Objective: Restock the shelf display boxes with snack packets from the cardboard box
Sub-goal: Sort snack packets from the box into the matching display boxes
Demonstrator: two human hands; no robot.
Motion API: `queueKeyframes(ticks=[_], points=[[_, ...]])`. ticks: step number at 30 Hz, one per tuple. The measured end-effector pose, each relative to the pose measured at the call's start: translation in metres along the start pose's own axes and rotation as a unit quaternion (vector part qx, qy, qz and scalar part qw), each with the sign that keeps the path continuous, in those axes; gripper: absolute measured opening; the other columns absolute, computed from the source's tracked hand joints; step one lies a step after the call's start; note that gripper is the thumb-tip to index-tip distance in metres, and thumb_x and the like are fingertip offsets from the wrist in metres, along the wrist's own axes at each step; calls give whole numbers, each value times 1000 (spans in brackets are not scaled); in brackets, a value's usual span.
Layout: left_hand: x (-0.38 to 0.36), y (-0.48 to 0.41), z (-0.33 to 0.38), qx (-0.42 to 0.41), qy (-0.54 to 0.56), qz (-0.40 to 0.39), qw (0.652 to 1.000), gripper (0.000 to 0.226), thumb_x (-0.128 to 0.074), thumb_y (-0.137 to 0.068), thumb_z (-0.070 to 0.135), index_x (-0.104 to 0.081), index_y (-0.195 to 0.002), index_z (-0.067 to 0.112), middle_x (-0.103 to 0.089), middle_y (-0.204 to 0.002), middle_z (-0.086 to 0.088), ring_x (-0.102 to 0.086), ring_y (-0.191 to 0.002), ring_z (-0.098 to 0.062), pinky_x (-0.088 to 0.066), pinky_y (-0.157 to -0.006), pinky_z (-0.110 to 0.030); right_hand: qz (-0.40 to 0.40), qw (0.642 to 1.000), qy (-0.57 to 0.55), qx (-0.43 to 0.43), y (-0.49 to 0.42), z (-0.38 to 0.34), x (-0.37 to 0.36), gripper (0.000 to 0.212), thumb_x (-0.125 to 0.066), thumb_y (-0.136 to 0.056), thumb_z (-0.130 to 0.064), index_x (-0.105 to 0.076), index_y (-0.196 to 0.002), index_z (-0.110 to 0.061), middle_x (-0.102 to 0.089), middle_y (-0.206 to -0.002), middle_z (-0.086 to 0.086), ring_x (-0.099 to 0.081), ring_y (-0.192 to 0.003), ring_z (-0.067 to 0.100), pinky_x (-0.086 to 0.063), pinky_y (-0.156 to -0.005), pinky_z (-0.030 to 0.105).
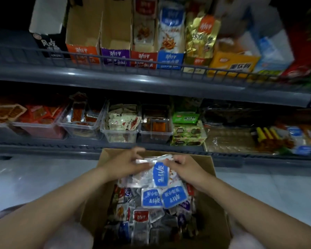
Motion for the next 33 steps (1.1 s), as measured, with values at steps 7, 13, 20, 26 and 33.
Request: queueKeyframes(ticks=[7, 13, 20, 26, 33], points=[[-26, 20, 67, 3, 226, -162, 961, 20, -58, -89, 32, -65, -105, 21, -73, -106, 4, -68, -101, -12, -53, -81, -17, 109, 987, -40, 111, 54, -53, 35, 42, -56, -93, -39, -44, -71, -5, -42, -56, 10, -42, -51, 24, -36, -56, 35], [-14, 12, 87, -34, 329, -5, 944, 26, -65, -82, 32, -65, -106, 21, -74, -101, 0, -71, -90, -17, -56, -81, -32, 136, 966, -181, 125, 53, -57, 49, 20, -52, -96, -28, -51, -115, -22, -70, -93, 2, -70, -74, 14, -56, -60, 27], [-15, 2, 84, -33, 398, 85, 913, 30, -66, -85, 26, -62, -115, 19, -74, -103, 0, -71, -92, -19, -58, -80, -36, 188, 954, -181, 145, 54, -46, 44, 22, -65, -87, -25, -62, -108, -21, -70, -105, -3, -68, -96, 10, -55, -74, 23], [-16, 2, 86, -21, 412, 73, 908, 28, -52, -91, 41, -63, -111, 24, -73, -105, -3, -70, -97, -20, -54, -89, -41, 136, 962, -207, 116, 48, -49, 37, 22, -63, -90, -25, -65, -111, -21, -72, -106, -2, -66, -103, 16, -51, -94, 34], [2, -4, 68, 31, 400, 176, 899, 29, -45, -98, 39, -66, -90, 20, -75, -87, -2, -68, -94, -24, -48, -96, -45, 190, 935, -289, 85, 44, -51, 69, 19, -54, -95, -18, -59, -113, -13, -72, -104, 11, -69, -98, 27, -48, -97, 53]])
Point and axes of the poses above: each hand's wrist, its own y-axis away from the middle knuckle, its own x-axis out of the back of the hand, z = x × y, the point moved 5 cm from there along -y, towards the middle knuckle
